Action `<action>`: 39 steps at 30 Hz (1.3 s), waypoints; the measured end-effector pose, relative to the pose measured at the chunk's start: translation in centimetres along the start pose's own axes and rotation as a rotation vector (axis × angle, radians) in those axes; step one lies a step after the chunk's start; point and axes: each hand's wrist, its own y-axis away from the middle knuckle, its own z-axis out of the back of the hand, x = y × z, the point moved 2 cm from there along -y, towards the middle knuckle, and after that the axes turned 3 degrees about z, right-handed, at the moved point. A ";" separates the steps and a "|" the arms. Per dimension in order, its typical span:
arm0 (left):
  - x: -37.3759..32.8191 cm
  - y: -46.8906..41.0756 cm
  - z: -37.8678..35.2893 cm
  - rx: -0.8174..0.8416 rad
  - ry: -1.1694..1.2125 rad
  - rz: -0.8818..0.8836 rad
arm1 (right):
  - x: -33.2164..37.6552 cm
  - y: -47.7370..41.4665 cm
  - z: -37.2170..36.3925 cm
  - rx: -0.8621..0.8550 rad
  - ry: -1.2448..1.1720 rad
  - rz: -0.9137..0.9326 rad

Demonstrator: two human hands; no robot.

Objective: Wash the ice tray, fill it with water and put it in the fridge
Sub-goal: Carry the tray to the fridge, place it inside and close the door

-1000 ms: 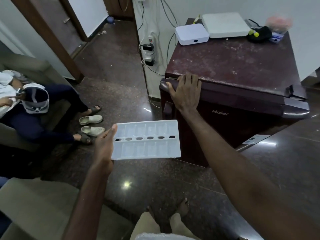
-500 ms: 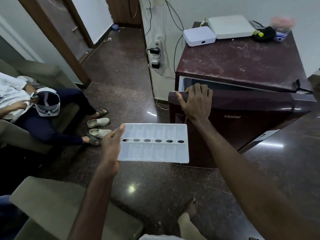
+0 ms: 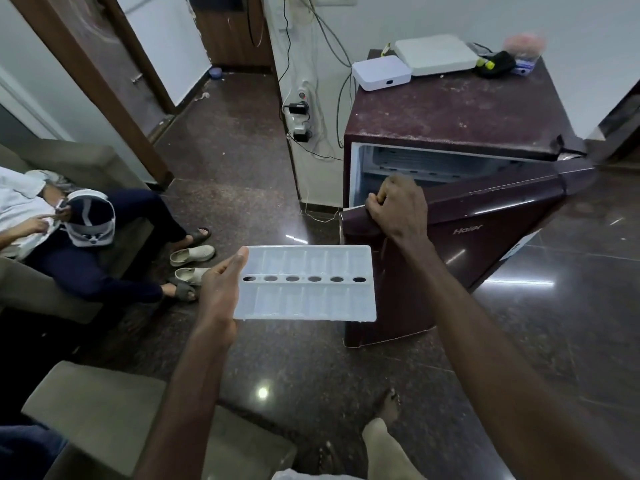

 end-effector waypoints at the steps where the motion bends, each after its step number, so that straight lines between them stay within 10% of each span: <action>1: 0.1 0.3 0.0 0.017 0.002 0.001 | 0.1 0.3 0.5 0.052 0.020 -0.007; 14: 0.4 2.7 -1.6 0.117 0.001 -0.014 | -0.3 5.5 4.8 0.664 0.563 -0.204; 39: 1.9 0.6 -10.2 0.218 -0.065 0.026 | -9.4 13.2 11.8 0.847 0.439 -0.529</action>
